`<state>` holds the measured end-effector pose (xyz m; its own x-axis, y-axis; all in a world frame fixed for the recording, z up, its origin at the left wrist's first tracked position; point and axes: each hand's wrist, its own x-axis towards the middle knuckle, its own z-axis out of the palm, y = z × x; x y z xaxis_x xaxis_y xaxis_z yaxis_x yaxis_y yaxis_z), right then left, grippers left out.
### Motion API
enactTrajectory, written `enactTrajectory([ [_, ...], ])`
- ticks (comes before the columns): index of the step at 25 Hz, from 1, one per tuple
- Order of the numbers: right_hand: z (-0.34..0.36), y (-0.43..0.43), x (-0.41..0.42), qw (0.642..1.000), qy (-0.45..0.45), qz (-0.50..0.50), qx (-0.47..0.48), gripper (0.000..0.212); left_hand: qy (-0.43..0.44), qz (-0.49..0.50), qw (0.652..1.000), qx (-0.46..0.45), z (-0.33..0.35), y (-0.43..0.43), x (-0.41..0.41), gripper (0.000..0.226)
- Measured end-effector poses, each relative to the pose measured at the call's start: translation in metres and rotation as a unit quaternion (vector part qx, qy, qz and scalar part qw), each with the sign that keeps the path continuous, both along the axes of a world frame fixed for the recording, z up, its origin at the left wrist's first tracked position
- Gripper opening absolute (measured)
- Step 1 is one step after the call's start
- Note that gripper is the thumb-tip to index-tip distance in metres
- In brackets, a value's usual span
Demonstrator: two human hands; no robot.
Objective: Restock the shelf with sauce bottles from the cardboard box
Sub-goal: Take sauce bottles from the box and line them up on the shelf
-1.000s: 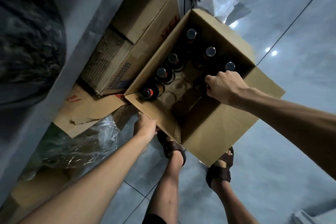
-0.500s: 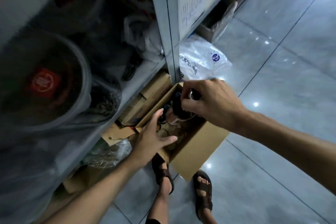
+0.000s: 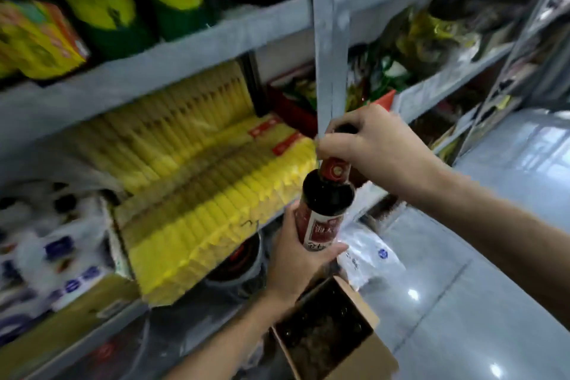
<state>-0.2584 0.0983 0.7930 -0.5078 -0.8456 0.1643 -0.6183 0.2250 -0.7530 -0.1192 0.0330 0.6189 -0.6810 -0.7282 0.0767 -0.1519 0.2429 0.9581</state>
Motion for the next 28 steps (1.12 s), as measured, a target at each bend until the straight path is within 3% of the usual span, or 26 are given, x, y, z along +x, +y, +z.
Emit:
enactTrajectory([
  [4,0.125,0.002,0.037,0.996,0.007,0.026,-0.09,0.038,0.056,0.035,0.995,-0.068,0.129,0.0,0.038,0.056],
  [10,0.227,-0.003,0.1,0.956,-0.088,0.196,-0.198,0.029,0.122,0.076,0.985,-0.099,0.252,0.004,0.115,0.052],
  [16,0.234,-0.038,0.166,0.936,-0.131,0.253,-0.204,0.017,0.109,0.105,0.984,-0.091,0.316,-0.011,0.205,0.054],
  [21,0.228,-0.084,0.247,0.915,-0.188,0.33,-0.133,0.03,0.068,0.172,0.977,-0.102,0.334,-0.037,0.29,0.07],
  [24,0.224,-0.119,0.313,0.9,-0.199,0.37,-0.117,0.036,0.039,0.207,0.972,-0.107,0.34,-0.066,0.357,0.071],
  [28,0.212,-0.17,0.401,0.864,-0.284,0.4,-0.111,0.036,0.02,0.195,0.977,-0.084,0.353,-0.117,0.446,0.066],
])
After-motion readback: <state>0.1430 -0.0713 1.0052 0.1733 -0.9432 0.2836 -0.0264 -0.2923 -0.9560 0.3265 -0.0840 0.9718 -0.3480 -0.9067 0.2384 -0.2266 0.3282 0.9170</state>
